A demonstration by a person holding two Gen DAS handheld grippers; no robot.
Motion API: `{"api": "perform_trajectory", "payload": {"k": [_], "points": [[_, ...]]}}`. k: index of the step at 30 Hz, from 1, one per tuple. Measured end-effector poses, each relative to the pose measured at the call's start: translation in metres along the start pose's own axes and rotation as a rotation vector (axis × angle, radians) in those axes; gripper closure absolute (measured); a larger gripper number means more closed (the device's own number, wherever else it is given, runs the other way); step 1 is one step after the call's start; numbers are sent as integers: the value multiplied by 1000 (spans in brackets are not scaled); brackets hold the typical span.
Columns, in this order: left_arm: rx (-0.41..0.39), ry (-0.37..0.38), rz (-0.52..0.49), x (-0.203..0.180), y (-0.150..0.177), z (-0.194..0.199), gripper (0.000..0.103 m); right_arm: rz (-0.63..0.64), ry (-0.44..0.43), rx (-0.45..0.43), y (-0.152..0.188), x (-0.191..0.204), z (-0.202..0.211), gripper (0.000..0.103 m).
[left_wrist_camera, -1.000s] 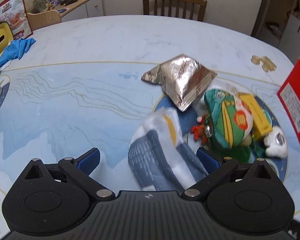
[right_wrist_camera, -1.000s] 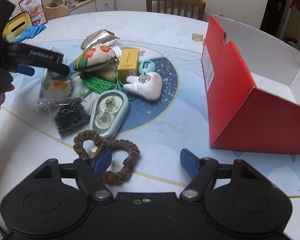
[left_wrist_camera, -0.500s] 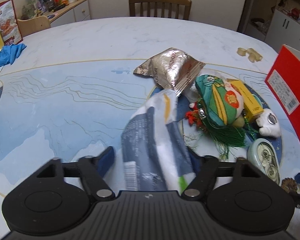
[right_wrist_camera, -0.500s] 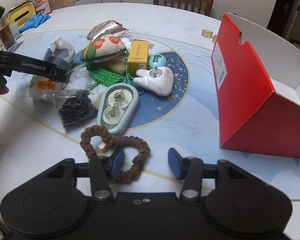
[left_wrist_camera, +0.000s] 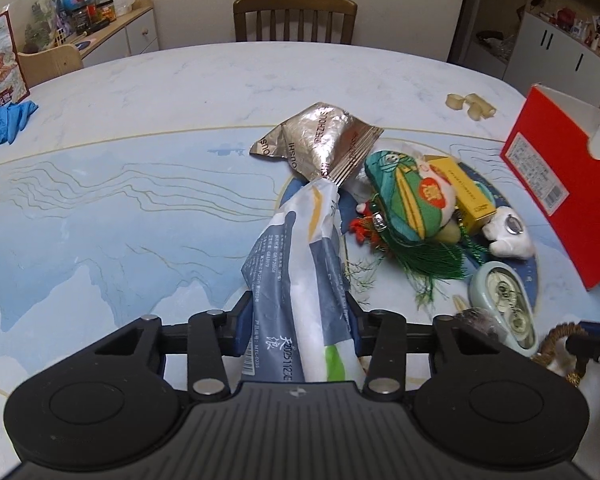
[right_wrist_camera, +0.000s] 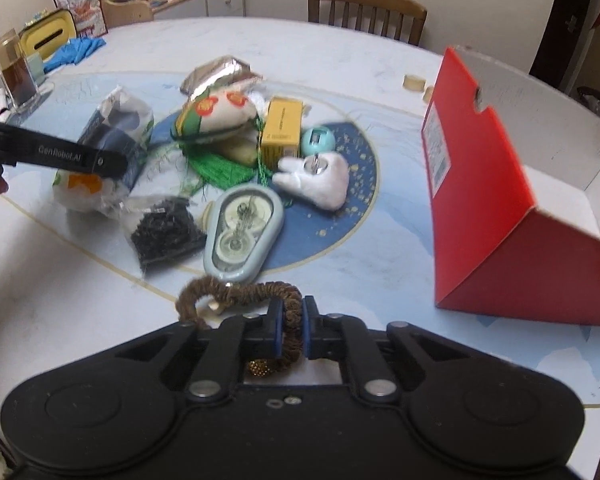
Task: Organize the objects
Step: 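Carry tissue pack and bracelet with both tools over the red shoebox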
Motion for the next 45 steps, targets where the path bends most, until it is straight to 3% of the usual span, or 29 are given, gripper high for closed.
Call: {"api": "perform_trajectory", "payload": {"k": [12,21,32,45], "points": [[-48,77,-17,-20,-28,45,60,-35,-57,-194,-39,-20,68,96],[-118,50,-28,-60,-82,64,60,-54,-45,-328,-89,-75,110,96],[-140,96,-122,-162,-146,56,60,-92,34,-362,-103,-169,118,96],[-93,135,-233,-271,-196,14,60,-145,49,-292,-104,-255,90,96]]}}
Point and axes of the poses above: each gripper's, at about its wrist camera, not at the fingertips, and z roughly against the way its jaws point, x to its left, y to its underside, the point moved 5 cm from there along -z, roughly the way its jaws point, and after that the axes turned 12 degrees about -z, right-handed, at the moved point
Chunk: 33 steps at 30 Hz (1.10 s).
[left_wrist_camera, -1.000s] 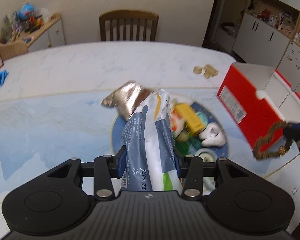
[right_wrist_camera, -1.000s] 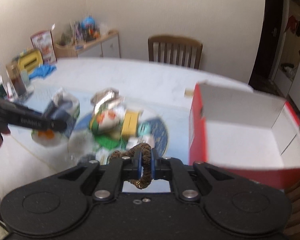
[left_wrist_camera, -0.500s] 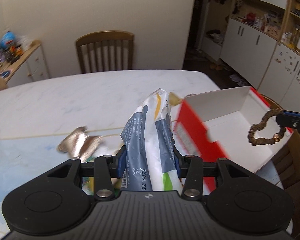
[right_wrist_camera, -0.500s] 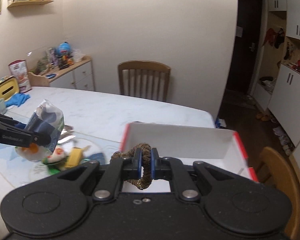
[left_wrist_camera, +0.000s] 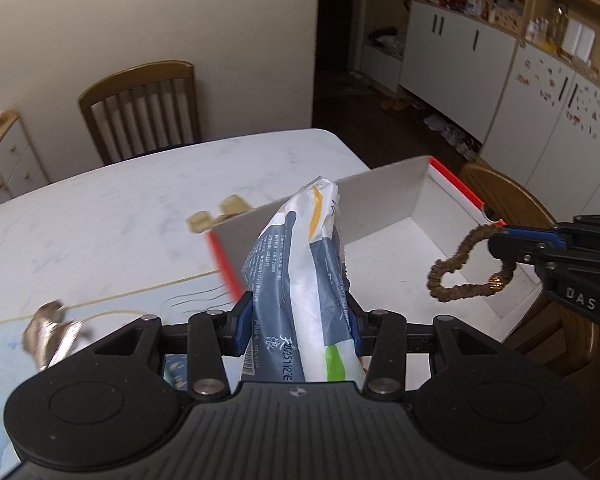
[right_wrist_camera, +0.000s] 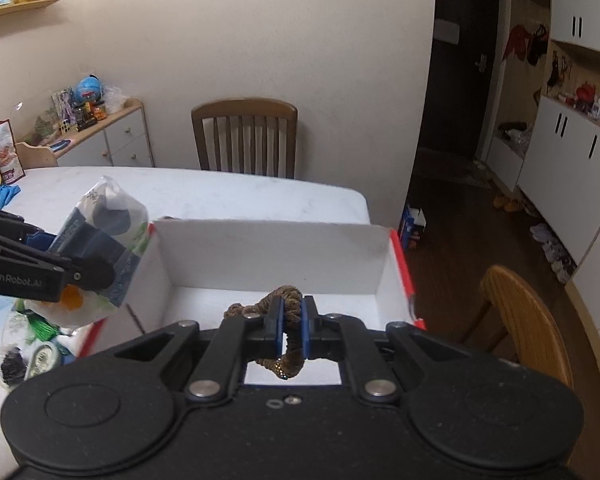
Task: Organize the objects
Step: 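Carry tissue pack and bracelet with both tools over the red shoebox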
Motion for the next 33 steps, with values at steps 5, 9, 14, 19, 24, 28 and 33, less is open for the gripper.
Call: {"api": "perform_trajectory", "payload": {"k": [5,9,14,19,24,28,33], "points": [[40,12,-23,-24,-11,-30,60,-21,-1,45,0,-20,-17,96],[85,19,-19,-35,-14,-54,60,-23,-8,86,3,-28,-30,96],[155,39,4,-43,-14,-84,60,-25,-27,150,6,-34,-48,96],[228,37,15,-47,-8,-109,60,-12,-45,218,13,-32,-65,96],[292,44,22,-48,-3,-127,59,20,-57,287,22,-30,-81,96],[330,50,16,-53,0,-137,59,51,-50,328,26,-28,-91,96],[361,49,16,-55,1,-147,59,50,-47,358,30,-29,-98,96]]}}
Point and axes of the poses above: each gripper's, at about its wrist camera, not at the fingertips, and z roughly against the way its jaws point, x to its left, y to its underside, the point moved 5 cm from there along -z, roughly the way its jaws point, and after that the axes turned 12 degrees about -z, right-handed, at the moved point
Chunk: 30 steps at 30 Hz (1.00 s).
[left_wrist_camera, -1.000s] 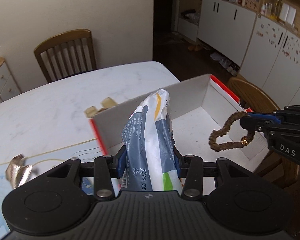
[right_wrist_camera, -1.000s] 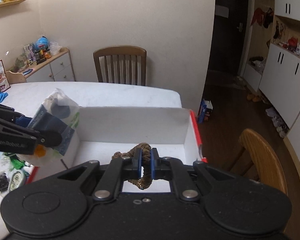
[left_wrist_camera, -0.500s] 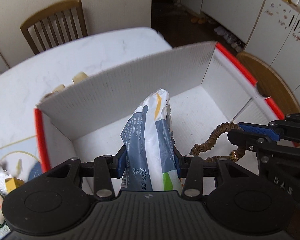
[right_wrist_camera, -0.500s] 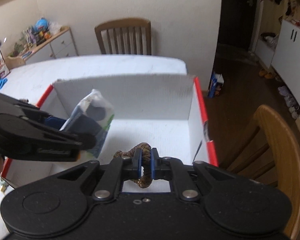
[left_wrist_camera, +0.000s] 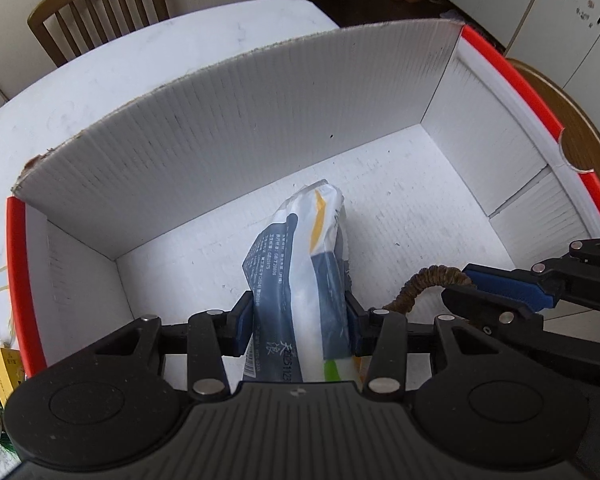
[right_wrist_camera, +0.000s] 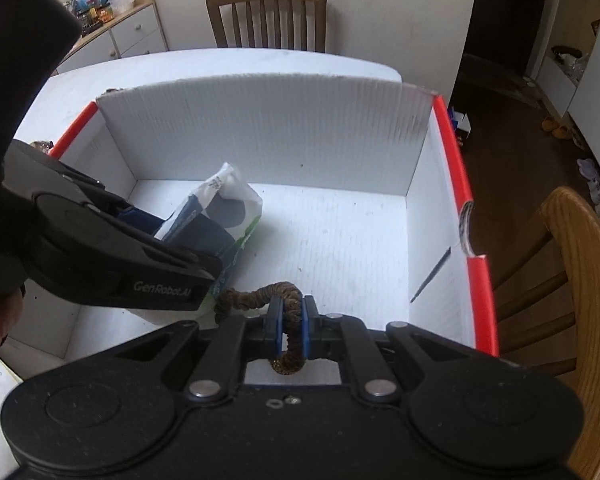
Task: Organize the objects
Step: 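Open both tools to drop tissue pack and bracelet into the shoebox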
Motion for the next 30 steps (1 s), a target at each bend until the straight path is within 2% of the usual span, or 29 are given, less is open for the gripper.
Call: {"api": "perform_trajectory", "payload": {"k": [4,10,15,20,30], "points": [[14,5,0,1,0,-2,58,-19,3,26,-1,-3,-7,94],[-8,7,6,1,-2,7,40,-25,-5,33,-1,-6,-8,83],[-34,7,20,5,0,19,39,-15,-12,22,-2,-5,-3,72],[-78,17,37,6,2,34,39,-8,-24,3,-2,-3,9,66],[-174,29,72,18,23,86,39,7,-79,-52,0,10,45,50]]}}
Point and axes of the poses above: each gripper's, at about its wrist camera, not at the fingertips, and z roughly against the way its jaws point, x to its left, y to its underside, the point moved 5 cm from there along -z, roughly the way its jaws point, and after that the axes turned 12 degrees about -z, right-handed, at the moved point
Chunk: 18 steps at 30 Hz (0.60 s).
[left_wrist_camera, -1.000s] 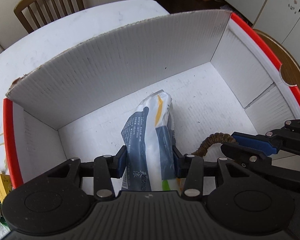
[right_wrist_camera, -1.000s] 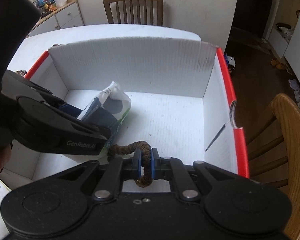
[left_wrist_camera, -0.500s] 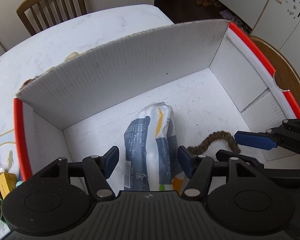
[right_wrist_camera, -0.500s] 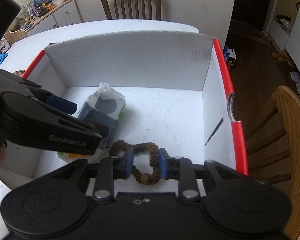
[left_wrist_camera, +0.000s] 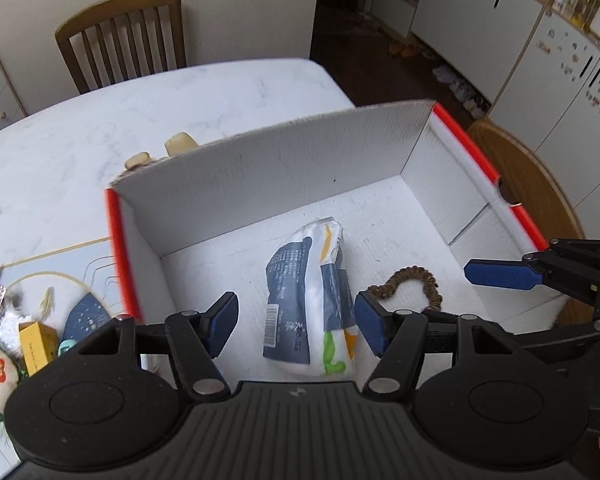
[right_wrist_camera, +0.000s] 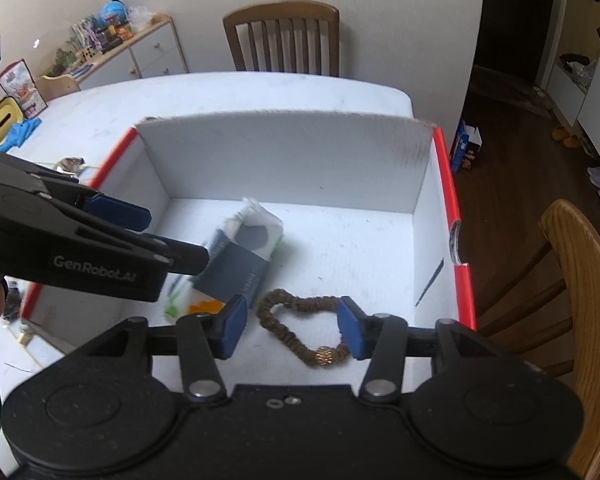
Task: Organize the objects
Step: 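Open both tools to drop tissue pack and bracelet into the shoebox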
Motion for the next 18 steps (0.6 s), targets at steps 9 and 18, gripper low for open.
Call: {"api": "perform_trajectory", "payload": {"k": [9,18], "points": [[-82,-7,5,16,19,40,39,20,-16,-70,1,32,28,38],[-179,-3,22,50,44,88,30,17,-28,-154,4,70,50,23]]}}
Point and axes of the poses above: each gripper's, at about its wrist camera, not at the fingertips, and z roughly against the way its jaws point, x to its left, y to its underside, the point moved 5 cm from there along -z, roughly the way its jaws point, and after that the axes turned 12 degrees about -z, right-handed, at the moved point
